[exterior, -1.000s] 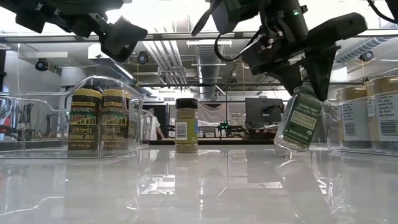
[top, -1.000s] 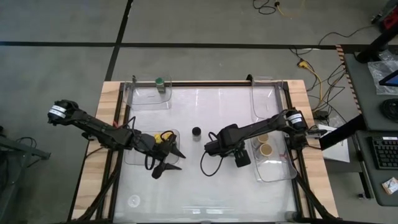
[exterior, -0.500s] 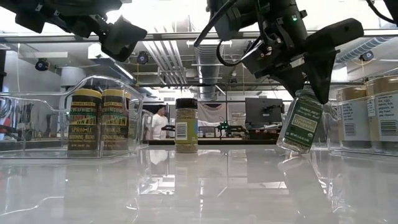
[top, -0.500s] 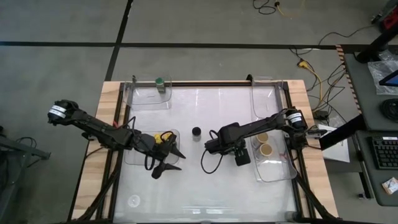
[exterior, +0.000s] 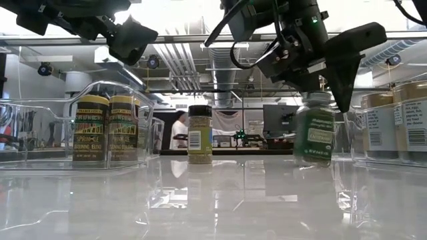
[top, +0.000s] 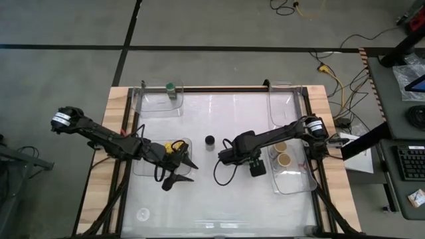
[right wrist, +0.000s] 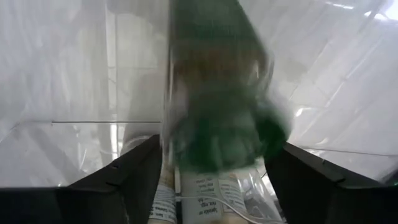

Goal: Sort spices by type
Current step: Put the green spice bottle into the top left transparent bin

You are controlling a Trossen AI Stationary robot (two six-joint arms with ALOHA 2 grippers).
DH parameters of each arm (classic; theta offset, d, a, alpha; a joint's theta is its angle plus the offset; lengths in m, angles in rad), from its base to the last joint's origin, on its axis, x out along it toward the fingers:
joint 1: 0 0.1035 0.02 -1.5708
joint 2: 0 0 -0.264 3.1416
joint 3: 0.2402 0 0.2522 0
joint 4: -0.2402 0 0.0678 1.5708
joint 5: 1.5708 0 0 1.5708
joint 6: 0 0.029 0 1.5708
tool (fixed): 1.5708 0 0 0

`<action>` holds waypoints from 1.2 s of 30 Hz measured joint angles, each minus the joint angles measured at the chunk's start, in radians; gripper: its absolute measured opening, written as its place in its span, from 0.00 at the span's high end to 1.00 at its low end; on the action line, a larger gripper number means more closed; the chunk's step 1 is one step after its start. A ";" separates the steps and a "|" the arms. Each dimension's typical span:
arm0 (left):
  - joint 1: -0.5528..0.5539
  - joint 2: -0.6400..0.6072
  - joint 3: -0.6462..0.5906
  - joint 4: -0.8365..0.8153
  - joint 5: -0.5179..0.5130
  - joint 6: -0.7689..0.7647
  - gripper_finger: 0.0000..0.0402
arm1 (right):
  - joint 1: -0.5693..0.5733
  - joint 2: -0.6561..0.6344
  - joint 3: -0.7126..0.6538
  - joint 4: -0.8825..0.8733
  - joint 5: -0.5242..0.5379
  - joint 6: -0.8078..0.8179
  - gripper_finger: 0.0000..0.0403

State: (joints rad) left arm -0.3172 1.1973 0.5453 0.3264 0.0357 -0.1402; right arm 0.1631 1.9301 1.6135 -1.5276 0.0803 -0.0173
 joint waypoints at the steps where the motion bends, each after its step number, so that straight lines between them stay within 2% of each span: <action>1: 0.000 0.000 0.000 0.000 0.000 0.000 0.42 | 0.000 0.000 0.001 0.000 0.000 0.006 0.33; 10: 0.000 0.007 0.000 0.050 -0.016 0.001 0.42 | 0.026 -0.059 0.100 0.001 0.006 0.071 0.22; 15: 0.000 0.084 0.000 0.207 -0.033 0.018 0.42 | 0.060 -0.199 0.079 0.071 0.122 0.153 0.21; 18: 0.002 0.159 0.021 0.285 -0.107 0.023 0.42 | 0.096 -0.301 0.030 0.168 0.181 0.209 0.23; 21: 0.034 0.221 0.103 0.241 -0.162 0.005 0.39 | 0.134 -0.400 -0.024 0.272 0.209 0.238 0.25; 26: 0.108 0.338 0.300 0.124 -0.188 0.035 0.28 | 0.200 -0.518 -0.105 0.406 0.261 0.264 0.26; 32: 0.150 0.513 0.470 0.116 -0.195 0.060 0.20 | 0.335 -0.604 -0.236 0.418 0.384 0.355 0.22; 36: 0.164 0.623 0.571 0.088 -0.193 0.054 0.17 | 0.410 -0.639 -0.343 0.457 0.418 0.429 0.19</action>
State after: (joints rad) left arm -0.1528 1.8202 1.1163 0.4144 -0.1574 -0.0866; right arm 0.5734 1.2912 1.2706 -1.0709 0.4981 0.4116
